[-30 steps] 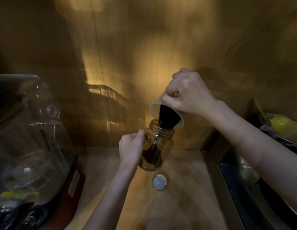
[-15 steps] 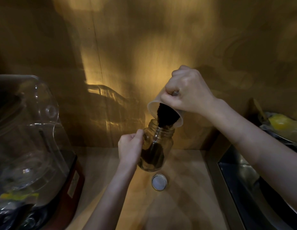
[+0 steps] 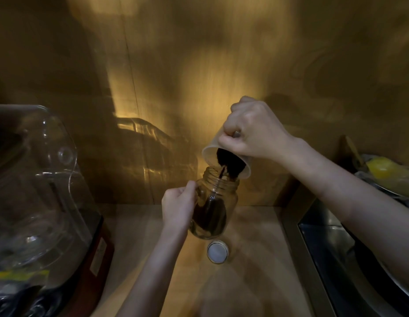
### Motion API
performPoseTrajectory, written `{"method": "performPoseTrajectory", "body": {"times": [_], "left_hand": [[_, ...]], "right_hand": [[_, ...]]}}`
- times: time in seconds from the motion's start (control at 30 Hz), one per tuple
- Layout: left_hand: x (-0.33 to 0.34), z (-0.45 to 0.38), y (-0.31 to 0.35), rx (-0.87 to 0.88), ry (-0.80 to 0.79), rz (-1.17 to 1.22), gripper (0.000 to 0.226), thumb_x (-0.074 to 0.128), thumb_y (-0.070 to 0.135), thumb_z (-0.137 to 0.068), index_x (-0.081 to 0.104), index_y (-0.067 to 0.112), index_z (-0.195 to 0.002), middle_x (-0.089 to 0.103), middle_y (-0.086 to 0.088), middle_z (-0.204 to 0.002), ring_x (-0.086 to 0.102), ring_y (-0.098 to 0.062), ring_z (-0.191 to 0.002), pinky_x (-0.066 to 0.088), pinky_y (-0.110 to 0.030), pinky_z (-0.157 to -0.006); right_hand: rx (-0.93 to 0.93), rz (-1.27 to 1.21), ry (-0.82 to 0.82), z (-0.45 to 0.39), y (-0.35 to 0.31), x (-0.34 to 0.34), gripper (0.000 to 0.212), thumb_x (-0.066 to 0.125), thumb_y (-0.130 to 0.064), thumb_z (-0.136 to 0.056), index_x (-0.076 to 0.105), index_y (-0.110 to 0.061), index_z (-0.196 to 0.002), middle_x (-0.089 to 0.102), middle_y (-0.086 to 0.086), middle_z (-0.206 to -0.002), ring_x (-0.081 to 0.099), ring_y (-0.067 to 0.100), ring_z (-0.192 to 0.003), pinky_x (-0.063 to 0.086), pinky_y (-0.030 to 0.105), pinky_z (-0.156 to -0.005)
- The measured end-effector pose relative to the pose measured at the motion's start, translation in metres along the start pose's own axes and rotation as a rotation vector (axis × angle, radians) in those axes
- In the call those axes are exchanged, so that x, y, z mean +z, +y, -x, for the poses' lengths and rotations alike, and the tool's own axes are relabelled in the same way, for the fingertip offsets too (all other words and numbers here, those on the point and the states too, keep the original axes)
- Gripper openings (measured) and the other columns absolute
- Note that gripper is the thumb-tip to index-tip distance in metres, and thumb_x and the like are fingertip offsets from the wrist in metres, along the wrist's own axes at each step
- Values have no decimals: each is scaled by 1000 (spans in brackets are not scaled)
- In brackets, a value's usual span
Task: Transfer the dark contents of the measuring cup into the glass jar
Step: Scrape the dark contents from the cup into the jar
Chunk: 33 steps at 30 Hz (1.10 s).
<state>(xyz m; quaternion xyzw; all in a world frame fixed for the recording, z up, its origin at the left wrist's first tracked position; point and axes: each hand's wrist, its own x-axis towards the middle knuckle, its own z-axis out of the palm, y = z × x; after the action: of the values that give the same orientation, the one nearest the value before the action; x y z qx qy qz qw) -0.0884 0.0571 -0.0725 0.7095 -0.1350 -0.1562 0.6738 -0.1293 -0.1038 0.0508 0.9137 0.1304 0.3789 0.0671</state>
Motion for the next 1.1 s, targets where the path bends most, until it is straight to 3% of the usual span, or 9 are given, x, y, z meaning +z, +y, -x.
{"method": "performPoseTrajectory", "body": {"times": [0.27,0.63,0.97,1.1], "left_hand": [[2,-2,-3,-26,6,13,42,52,26,-81,44,18,-40,38,-2,-47,36,-17,-51,31,-31,-55],[2,-1,-2,-48,-14,60,39,52,25,-82,47,17,-44,41,-3,-49,39,-18,-53,33,-31,-55],[0,-2,-5,-67,-25,91,40,53,24,-81,47,19,-42,39,0,-47,35,-14,-48,30,-29,-52],[1,-4,-5,-71,-17,90,35,53,26,-80,49,16,-47,38,-4,-51,35,-18,-52,29,-30,-53]], "right_hand": [[-74,-39,-39,-2,-4,-1,33,53,-11,-74,51,-9,-41,47,5,-36,33,14,-43,31,24,-60],[-118,-27,-47,-8,-4,-3,33,55,-10,-74,53,-7,-42,50,7,-37,41,19,-41,45,32,-56],[-139,-11,-80,-11,-6,-4,33,55,-11,-75,55,-6,-42,52,8,-38,44,21,-42,42,29,-59],[-154,0,-60,-12,-8,-4,32,56,-9,-74,55,-6,-42,52,7,-38,46,22,-42,48,34,-58]]}}
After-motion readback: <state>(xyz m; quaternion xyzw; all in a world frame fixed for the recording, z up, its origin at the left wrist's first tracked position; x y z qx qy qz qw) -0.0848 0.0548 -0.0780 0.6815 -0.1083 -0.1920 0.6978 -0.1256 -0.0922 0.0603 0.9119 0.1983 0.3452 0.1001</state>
